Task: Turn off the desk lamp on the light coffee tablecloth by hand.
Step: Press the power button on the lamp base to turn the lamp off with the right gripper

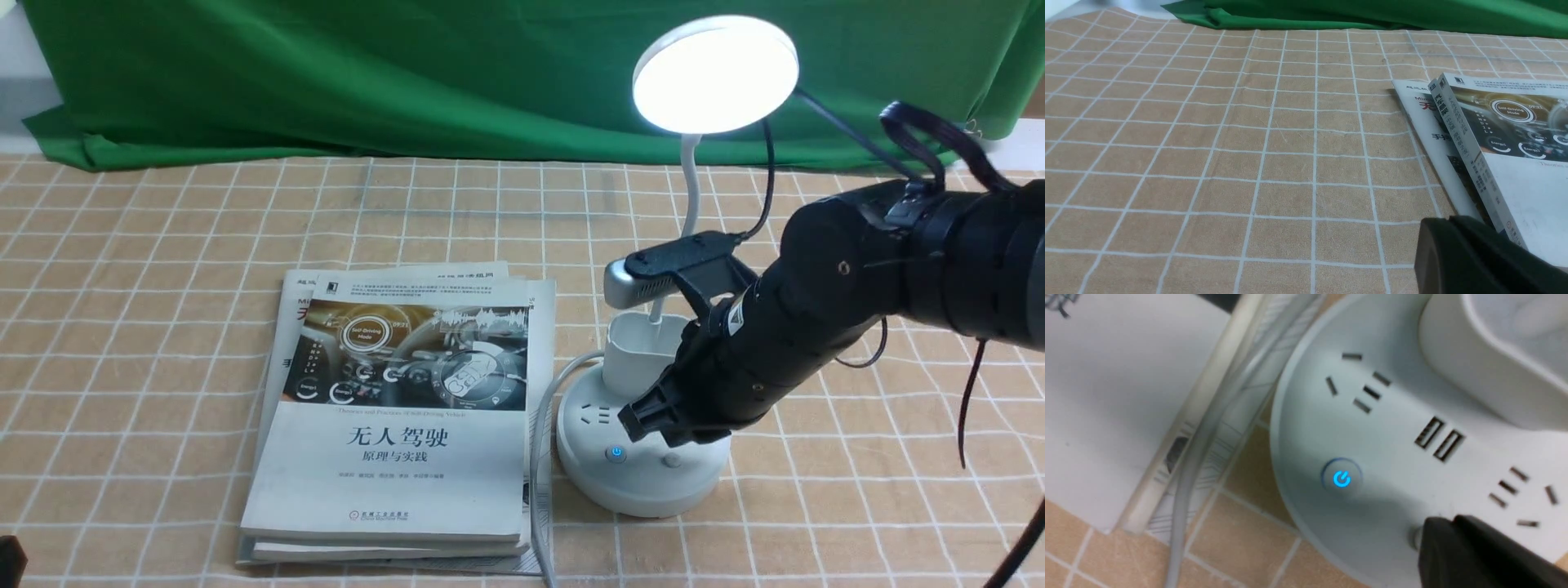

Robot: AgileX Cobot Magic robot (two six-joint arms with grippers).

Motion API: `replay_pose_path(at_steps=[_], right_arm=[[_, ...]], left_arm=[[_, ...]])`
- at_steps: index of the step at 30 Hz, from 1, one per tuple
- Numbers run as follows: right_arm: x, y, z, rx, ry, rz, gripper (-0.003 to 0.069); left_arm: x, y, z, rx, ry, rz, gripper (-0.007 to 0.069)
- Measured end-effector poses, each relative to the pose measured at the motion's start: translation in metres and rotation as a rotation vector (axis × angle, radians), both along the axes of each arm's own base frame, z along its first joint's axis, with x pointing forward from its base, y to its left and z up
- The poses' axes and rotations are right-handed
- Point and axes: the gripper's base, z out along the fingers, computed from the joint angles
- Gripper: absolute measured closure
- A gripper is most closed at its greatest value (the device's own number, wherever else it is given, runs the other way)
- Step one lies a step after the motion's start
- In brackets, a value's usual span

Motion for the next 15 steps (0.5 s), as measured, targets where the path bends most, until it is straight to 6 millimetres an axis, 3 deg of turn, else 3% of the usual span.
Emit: replay_pose_path(at_steps=[5, 15], right_arm=[[0.0, 0.006, -0.019, -0.029, 0.052, 0.012, 0.0628], [0.002, 0.007, -0.019, -0.014, 0.054, 0.0, 0.0629]], left_arm=[[0.0, 0.0, 0.0, 0.0, 0.0, 0.0, 0.062], [0.0, 0.0, 0.0, 0.0, 0.0, 0.0, 0.062]])
